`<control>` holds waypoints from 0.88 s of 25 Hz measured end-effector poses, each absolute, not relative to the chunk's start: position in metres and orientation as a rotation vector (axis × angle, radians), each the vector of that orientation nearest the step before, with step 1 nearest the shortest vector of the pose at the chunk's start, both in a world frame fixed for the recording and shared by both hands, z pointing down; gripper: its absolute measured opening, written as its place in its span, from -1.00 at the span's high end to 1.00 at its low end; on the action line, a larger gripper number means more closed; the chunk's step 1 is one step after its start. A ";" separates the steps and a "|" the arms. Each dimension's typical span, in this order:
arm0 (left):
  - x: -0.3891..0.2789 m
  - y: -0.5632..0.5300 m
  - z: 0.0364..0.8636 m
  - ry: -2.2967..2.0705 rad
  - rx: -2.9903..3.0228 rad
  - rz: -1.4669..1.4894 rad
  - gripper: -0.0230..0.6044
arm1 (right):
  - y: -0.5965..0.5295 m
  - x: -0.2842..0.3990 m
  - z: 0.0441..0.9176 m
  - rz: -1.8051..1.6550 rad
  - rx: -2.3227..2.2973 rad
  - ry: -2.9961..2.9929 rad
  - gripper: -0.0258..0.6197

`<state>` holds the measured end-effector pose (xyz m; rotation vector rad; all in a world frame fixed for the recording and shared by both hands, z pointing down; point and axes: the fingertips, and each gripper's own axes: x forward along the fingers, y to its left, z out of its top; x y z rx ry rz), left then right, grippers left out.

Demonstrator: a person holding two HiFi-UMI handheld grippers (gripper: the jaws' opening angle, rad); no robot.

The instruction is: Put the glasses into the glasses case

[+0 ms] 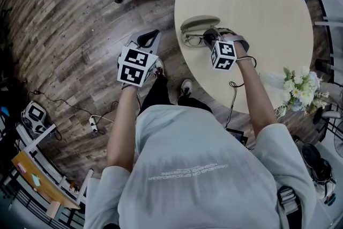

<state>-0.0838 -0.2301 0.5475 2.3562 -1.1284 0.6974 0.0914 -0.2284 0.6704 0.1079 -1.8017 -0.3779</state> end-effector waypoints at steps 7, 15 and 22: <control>-0.081 -0.226 0.544 -1.123 2.369 0.698 0.87 | -0.231 0.094 0.663 -0.353 0.162 -1.818 0.69; -0.080 -0.218 0.547 -1.111 2.367 0.695 0.87 | -0.239 0.113 0.669 -0.405 0.184 -1.711 0.64; -0.088 -0.214 0.550 -1.112 2.353 0.703 0.87 | -0.243 0.116 0.681 -0.577 0.129 -1.621 0.64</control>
